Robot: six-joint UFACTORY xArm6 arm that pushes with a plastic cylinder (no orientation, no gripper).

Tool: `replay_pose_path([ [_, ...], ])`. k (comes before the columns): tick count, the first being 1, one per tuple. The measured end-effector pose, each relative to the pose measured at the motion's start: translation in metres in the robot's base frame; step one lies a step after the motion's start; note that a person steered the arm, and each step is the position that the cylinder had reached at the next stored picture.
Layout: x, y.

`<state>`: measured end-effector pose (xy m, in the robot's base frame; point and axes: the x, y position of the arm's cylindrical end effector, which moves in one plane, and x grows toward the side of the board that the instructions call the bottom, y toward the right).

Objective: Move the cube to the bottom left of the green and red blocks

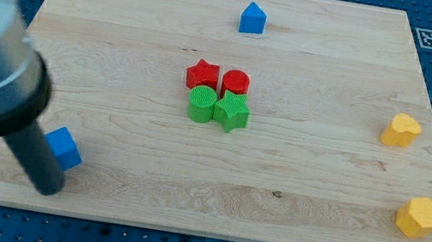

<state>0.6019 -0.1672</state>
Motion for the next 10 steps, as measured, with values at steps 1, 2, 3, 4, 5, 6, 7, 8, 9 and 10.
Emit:
replay_pose_path([
  [1, 0.000, -0.039],
  [2, -0.011, -0.105],
  [3, -0.032, -0.122],
  [4, -0.034, -0.067],
  [5, -0.008, 0.020],
  [6, -0.007, 0.044],
  [7, -0.007, -0.018],
  [8, -0.017, -0.074],
  [9, -0.061, -0.072],
  [10, -0.065, -0.026],
])
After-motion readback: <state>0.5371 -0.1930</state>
